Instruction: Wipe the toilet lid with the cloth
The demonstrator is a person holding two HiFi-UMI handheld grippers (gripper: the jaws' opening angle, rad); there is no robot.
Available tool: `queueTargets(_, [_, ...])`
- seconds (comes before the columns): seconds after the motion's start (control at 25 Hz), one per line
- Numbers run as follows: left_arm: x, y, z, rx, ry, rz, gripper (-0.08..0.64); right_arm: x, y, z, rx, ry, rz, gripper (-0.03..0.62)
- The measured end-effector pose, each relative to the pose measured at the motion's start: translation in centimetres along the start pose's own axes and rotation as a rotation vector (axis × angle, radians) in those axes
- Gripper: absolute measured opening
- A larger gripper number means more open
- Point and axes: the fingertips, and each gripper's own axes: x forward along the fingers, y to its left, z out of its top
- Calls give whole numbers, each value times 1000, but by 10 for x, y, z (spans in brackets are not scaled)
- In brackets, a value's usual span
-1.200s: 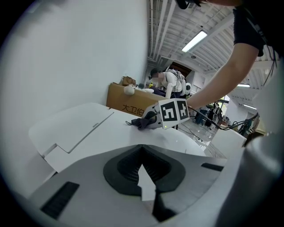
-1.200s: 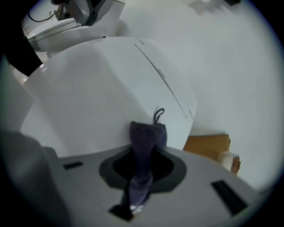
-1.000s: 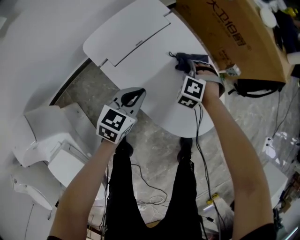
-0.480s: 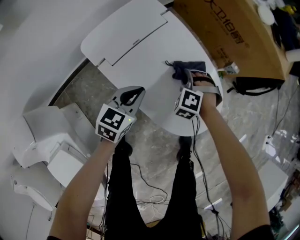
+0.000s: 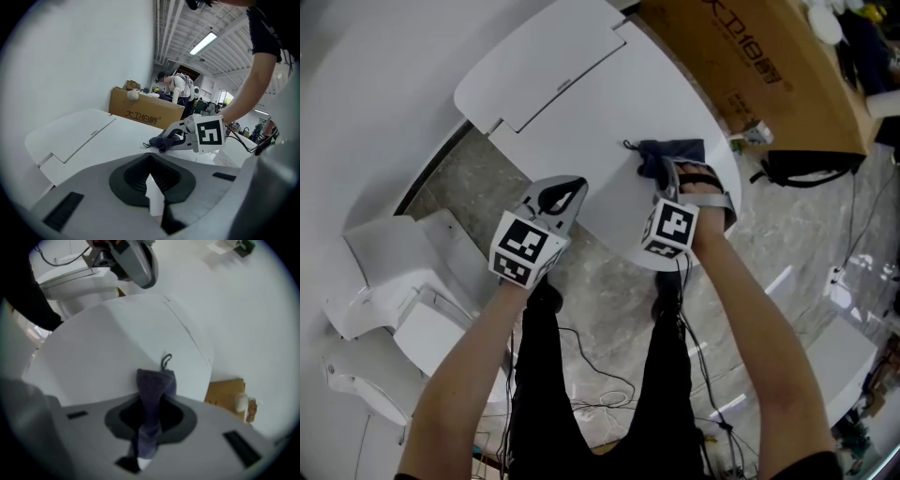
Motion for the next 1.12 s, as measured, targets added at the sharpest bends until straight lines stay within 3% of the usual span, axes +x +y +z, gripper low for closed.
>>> queueTargets(0.56, [2, -7, -1, 4, 5, -5, 17, -24, 37, 3, -9, 2, -7, 64])
queueTargets(1.12, [4, -15, -5, 7, 7, -21, 17, -47, 75, 9, 5, -16, 41, 64])
